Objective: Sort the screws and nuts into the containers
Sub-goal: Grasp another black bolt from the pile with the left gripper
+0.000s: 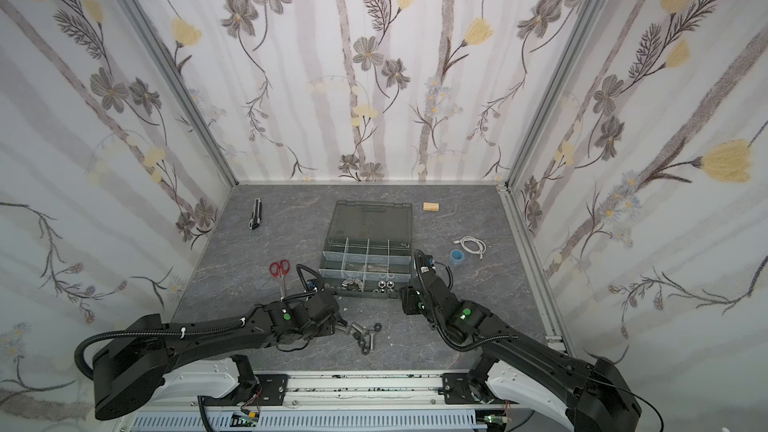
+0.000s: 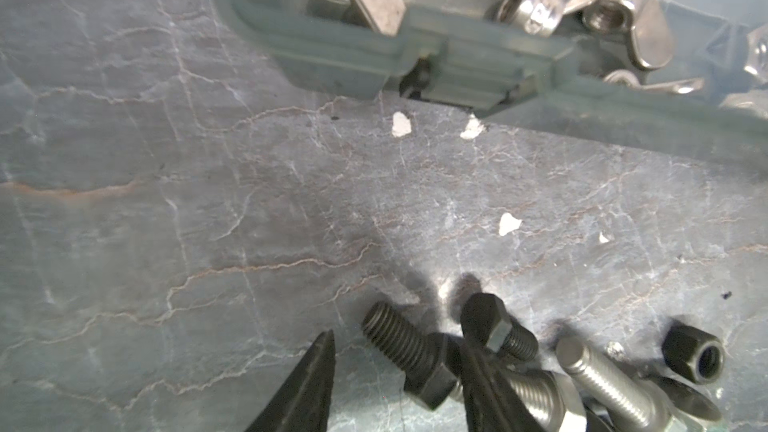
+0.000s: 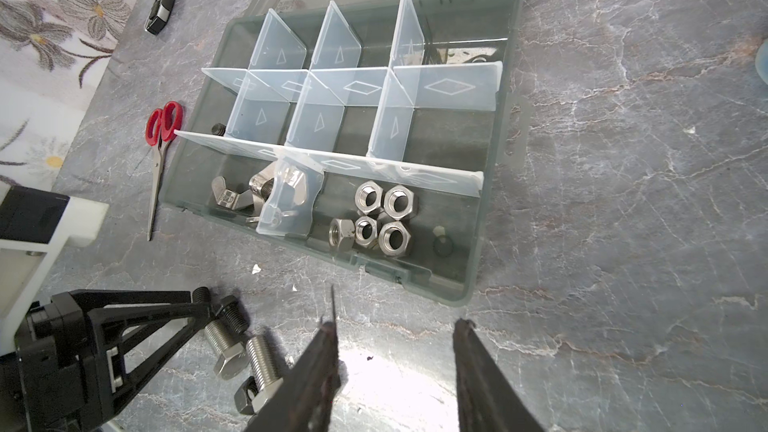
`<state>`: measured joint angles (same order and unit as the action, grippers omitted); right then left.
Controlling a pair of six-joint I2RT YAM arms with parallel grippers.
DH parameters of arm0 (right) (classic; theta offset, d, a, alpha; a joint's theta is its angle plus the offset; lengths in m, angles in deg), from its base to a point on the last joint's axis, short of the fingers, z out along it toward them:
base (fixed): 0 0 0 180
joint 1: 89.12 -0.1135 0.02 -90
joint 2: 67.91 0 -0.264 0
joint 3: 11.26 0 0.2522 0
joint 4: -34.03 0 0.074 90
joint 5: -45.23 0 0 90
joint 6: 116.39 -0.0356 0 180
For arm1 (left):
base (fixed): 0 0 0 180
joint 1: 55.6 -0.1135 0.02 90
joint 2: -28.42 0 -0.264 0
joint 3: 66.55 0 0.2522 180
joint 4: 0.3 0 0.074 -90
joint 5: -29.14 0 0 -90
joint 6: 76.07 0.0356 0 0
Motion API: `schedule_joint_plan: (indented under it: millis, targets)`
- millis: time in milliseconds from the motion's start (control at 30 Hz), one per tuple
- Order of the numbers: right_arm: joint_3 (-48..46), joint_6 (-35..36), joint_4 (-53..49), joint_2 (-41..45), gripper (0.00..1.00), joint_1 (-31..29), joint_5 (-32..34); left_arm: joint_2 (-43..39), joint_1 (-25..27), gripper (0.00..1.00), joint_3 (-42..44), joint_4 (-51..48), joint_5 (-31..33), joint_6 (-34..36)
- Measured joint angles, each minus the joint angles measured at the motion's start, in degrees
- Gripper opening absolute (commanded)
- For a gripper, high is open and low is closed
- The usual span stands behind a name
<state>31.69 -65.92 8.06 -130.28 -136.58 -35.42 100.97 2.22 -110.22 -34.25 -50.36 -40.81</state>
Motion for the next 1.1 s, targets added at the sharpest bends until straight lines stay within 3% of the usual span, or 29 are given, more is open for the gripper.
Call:
schedule_joint_plan:
  millis: [433,700,1100]
  targets:
    - [-0.33,-0.09,0.04,0.17,0.46,0.0,0.0,0.63,0.24,0.46,0.24,0.24,1.09,1.57]
    - [-0.76,-0.11,0.04,0.09,0.46,0.0,0.0,1.4,0.26,0.37,-0.09,-0.11,1.77,2.49]
    - [-1.07,-0.13,0.11,0.31,0.46,0.0,0.0,4.07,0.24,0.38,-2.67,-1.77,2.6,3.63]
